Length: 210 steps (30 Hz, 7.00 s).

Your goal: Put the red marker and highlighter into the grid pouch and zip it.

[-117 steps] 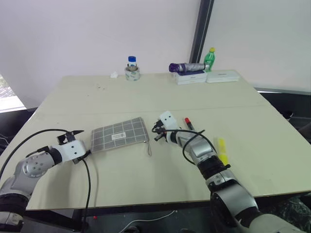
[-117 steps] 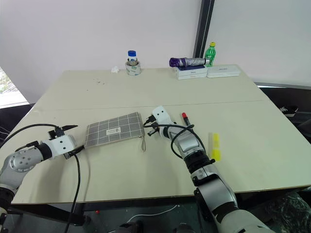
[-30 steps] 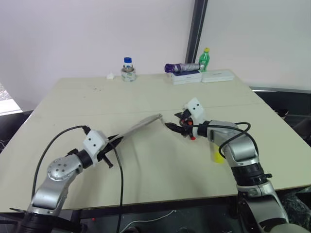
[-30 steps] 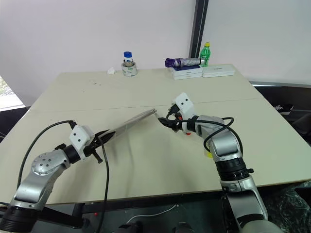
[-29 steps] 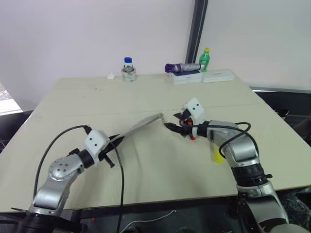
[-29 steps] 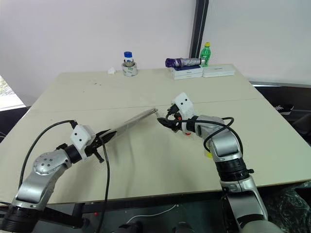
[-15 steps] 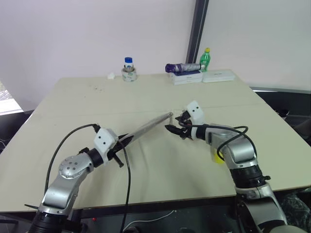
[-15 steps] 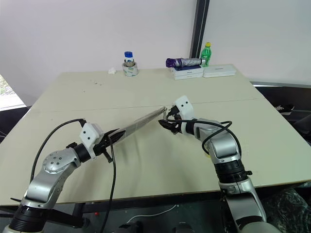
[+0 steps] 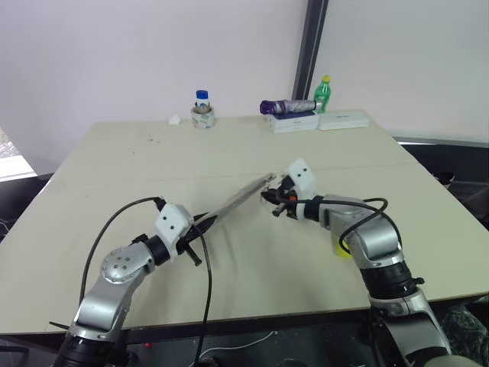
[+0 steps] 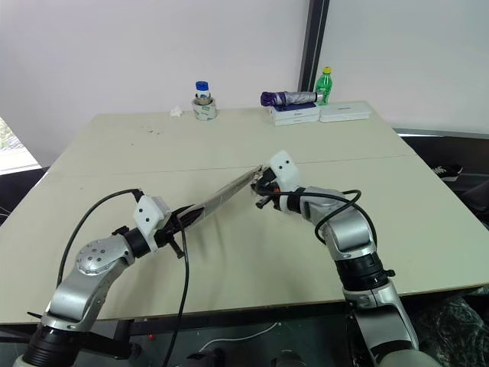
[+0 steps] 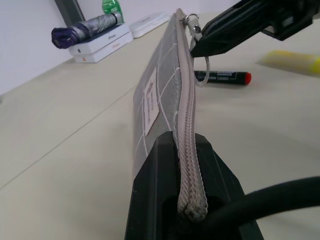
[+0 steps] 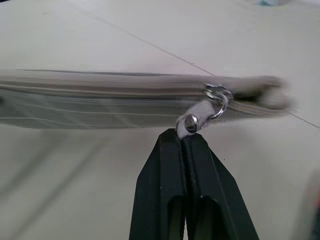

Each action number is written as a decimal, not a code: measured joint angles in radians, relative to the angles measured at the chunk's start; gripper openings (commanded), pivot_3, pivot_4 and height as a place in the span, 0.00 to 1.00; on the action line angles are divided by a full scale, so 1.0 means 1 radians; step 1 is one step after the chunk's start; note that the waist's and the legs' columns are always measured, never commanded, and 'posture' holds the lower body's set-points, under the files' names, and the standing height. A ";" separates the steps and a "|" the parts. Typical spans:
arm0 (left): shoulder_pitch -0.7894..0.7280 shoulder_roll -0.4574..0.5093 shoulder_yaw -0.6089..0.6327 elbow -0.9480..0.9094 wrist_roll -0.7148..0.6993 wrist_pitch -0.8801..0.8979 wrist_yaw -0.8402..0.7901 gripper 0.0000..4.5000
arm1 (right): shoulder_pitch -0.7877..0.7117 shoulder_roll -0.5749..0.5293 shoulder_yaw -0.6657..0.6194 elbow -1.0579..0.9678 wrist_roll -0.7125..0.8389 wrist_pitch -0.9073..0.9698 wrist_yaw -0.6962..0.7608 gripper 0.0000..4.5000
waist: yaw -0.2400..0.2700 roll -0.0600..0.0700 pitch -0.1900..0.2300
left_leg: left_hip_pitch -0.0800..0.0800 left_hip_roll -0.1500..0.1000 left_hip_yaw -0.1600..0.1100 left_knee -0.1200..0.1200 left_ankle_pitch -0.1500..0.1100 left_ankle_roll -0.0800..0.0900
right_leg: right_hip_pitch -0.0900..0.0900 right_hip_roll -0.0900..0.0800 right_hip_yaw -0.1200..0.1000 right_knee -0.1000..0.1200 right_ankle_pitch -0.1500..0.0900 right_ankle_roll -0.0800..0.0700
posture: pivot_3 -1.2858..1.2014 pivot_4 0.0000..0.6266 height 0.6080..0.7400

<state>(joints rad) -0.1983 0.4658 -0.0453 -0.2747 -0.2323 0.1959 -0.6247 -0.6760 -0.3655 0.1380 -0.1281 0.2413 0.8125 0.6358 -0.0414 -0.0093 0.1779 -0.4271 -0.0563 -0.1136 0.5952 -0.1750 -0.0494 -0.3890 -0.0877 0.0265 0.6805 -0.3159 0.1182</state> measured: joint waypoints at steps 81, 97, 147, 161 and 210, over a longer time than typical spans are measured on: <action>-0.148 -0.207 -0.061 0.212 0.080 -0.008 0.059 0.00 | 0.247 -0.570 -0.166 -0.212 -0.001 -0.229 0.238 0.09 | 0.031 -0.001 0.001 | 0.001 0.000 -0.002 0.001 -0.002 0.002 | 0.012 -0.001 -0.006 -0.018 0.000 0.001 | 0.52 0.24 1.00; -0.123 -0.195 -0.082 0.181 0.080 -0.007 0.042 0.00 | 0.231 -0.567 -0.103 -0.150 -0.064 -0.257 0.250 0.09 | 0.031 -0.001 0.001 | 0.001 -0.001 -0.002 0.001 -0.002 0.002 | 0.012 -0.002 -0.006 -0.018 0.000 0.001 | 0.52 0.24 1.00; -0.157 -0.250 -0.148 0.216 0.116 -0.014 0.065 0.00 | 0.378 -0.414 -0.325 -0.086 -0.061 0.270 0.034 0.74 | 0.053 -0.001 0.001 | 0.001 -0.001 -0.001 0.002 -0.002 0.003 | 0.012 -0.002 -0.006 -0.017 0.000 0.001 | 0.52 0.24 1.00; -0.159 -0.251 -0.148 0.225 0.115 -0.027 0.055 0.00 | 0.376 -0.343 -0.378 -0.125 0.018 0.447 -0.079 0.18 | 0.054 -0.001 0.000 | 0.001 -0.002 -0.001 0.003 -0.002 0.003 | 0.015 -0.002 -0.008 -0.018 0.000 0.001 | 0.52 0.24 1.00; -0.153 -0.100 -0.298 0.212 0.242 -0.215 -0.144 0.00 | 0.183 -0.696 0.116 -0.335 -0.048 -0.003 0.346 0.18 | 0.052 0.000 0.002 | 0.000 -0.001 -0.002 0.001 -0.002 0.003 | 0.012 -0.003 -0.007 -0.020 0.000 0.001 | 0.52 0.24 1.00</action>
<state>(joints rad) -0.3515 0.3654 -0.3429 -0.0625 0.0096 -0.0194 -0.7685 -0.4931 -1.0610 0.2542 -0.4631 0.1935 0.8099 0.9821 0.0105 -0.0092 0.1796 -0.4269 -0.0570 -0.1154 0.5960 -0.1772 -0.0468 -0.3766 -0.0908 0.0192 0.6608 -0.3159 0.1189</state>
